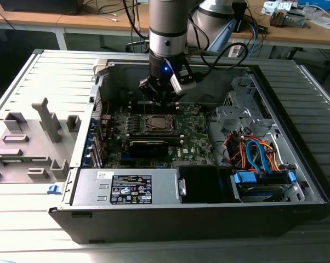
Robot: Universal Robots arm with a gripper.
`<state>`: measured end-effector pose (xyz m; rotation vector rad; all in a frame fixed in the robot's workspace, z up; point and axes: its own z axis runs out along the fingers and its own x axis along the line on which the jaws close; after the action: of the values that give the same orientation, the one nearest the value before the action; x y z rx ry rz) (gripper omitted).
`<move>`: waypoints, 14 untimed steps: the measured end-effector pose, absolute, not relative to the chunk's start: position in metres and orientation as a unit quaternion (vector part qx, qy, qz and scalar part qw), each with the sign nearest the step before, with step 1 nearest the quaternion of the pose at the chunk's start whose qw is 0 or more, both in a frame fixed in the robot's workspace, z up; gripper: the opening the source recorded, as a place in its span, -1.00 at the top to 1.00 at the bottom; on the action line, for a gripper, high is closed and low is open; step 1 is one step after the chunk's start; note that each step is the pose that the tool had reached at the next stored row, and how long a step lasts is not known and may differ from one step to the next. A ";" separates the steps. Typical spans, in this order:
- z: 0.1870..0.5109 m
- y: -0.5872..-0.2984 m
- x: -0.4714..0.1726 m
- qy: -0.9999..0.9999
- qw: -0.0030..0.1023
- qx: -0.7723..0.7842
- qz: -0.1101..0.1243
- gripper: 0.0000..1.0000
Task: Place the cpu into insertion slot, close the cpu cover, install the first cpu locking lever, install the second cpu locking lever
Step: 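Install the first cpu locking lever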
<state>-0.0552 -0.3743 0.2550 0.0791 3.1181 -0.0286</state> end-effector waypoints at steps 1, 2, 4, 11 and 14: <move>0.255 -0.374 -0.055 1.000 0.011 0.019 -0.009 0.79; 0.255 -0.374 -0.055 1.000 -0.023 0.016 -0.010 0.79; 0.255 -0.374 -0.055 0.999 -0.031 0.015 -0.006 0.79; 0.255 -0.374 -0.055 0.999 -0.031 0.015 0.004 0.79; 0.257 -0.374 -0.056 0.999 -0.031 0.015 0.005 0.79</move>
<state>-0.0560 -0.3744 0.2566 0.0467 3.2030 0.0158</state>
